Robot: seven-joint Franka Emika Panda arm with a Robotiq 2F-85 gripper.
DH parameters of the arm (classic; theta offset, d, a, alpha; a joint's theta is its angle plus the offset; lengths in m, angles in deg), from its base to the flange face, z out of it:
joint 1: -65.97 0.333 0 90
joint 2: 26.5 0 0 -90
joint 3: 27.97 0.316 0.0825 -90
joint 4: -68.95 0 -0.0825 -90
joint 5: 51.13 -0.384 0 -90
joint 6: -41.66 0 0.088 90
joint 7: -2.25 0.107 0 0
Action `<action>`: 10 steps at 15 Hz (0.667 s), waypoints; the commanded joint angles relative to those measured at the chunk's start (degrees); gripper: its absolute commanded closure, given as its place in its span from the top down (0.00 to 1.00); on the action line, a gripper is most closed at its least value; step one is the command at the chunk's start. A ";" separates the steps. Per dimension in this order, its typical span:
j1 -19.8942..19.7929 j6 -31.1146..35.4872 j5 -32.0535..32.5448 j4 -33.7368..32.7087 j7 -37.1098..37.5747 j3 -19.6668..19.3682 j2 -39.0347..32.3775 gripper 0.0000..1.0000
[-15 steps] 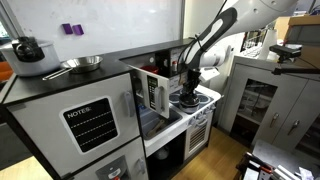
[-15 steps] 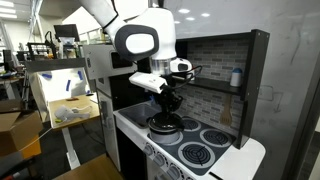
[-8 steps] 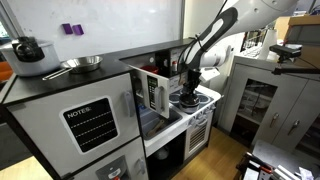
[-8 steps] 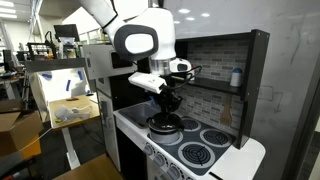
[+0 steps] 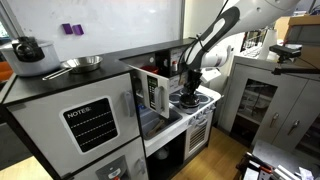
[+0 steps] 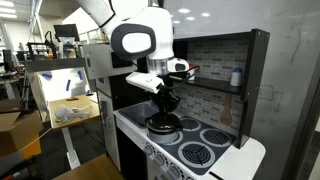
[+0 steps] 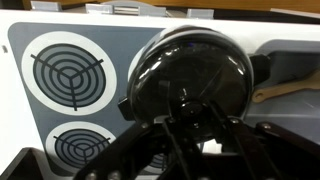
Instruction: Cover the pot with the lid
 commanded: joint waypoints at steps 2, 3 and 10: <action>0.17 0.87 1.40 2.68 0.84 0.29 2.14 0.08; 0.25 0.91 1.47 2.84 0.86 0.28 2.22 0.08; 0.61 0.57 1.54 3.86 1.62 0.16 2.94 0.71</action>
